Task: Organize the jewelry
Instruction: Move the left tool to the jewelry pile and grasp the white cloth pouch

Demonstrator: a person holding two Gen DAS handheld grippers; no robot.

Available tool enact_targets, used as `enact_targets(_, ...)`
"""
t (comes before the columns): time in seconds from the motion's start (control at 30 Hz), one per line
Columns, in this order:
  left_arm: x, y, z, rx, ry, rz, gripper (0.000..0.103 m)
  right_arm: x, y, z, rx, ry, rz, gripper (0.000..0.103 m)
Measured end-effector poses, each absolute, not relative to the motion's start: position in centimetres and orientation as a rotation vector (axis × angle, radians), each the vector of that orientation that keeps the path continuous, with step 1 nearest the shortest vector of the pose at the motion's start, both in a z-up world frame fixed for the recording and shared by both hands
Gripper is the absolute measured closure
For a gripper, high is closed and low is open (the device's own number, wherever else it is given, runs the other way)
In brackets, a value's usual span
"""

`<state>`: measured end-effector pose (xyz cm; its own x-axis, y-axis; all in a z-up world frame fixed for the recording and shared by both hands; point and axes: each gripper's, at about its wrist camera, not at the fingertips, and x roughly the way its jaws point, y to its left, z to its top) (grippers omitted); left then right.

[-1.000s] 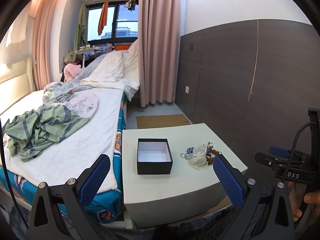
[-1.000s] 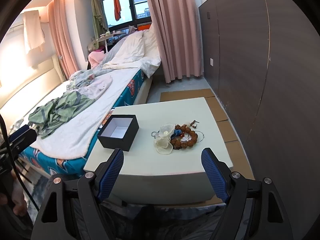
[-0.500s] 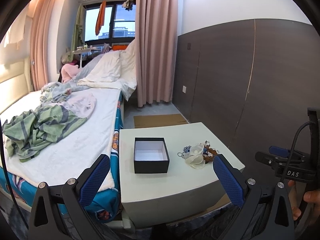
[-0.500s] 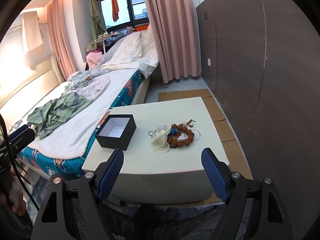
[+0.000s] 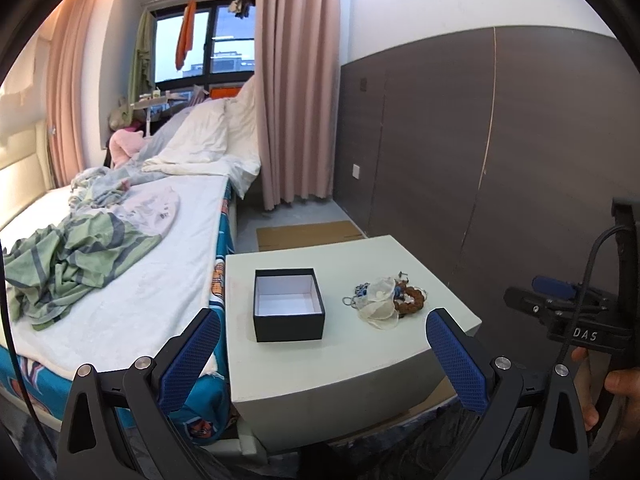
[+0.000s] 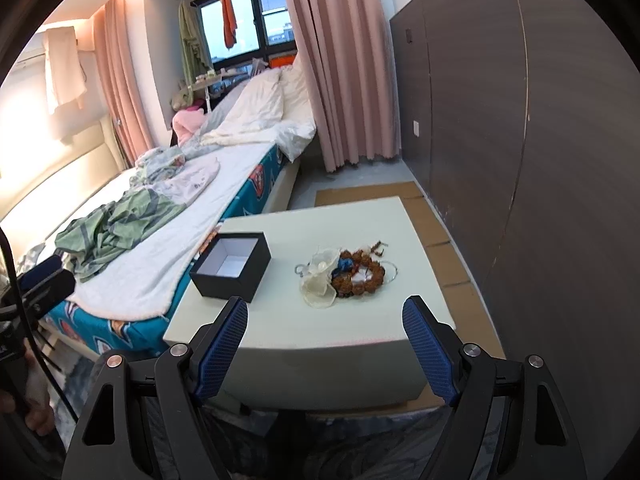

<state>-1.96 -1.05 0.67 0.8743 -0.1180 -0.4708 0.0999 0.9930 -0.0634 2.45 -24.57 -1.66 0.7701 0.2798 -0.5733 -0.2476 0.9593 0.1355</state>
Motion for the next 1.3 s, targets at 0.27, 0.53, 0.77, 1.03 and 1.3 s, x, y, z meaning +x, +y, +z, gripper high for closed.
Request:
enact_targets(0.27, 0.9, -1.7, -0.2, -0.055, 0.548, -0.163, 0.001, 3.4, -24.9, -2.1, 0.062, 0.63, 0.271, 0.023)
enact_targets(0.53, 4.6, -2.6, -1.1, -0.052, 0.59, -0.182, 0.001, 5.7, -26.6, -3.9, 0.106, 0.648, 0.208, 0.023)
enact_targets(0.77, 8.0, -4.1, -2.2, -0.019, 0.633, -0.213, 0.001, 8.5, -27.2, -5.3, 0.124, 0.686, 0.201, 0.023)
enact_targets(1.03, 12.4, -6.1, -4.2, 0.005, 0.74, -0.283, 0.014, 11.6, -28.2, -7.5, 0.165, 0.748, 0.217, 0.023)
enact_targets(1.3, 16.4, -8.4, -6.7, 0.01, 0.858, -0.366, 0.026, 13.1, -29.7, -8.9, 0.212, 0.787, 0.196, 0.023)
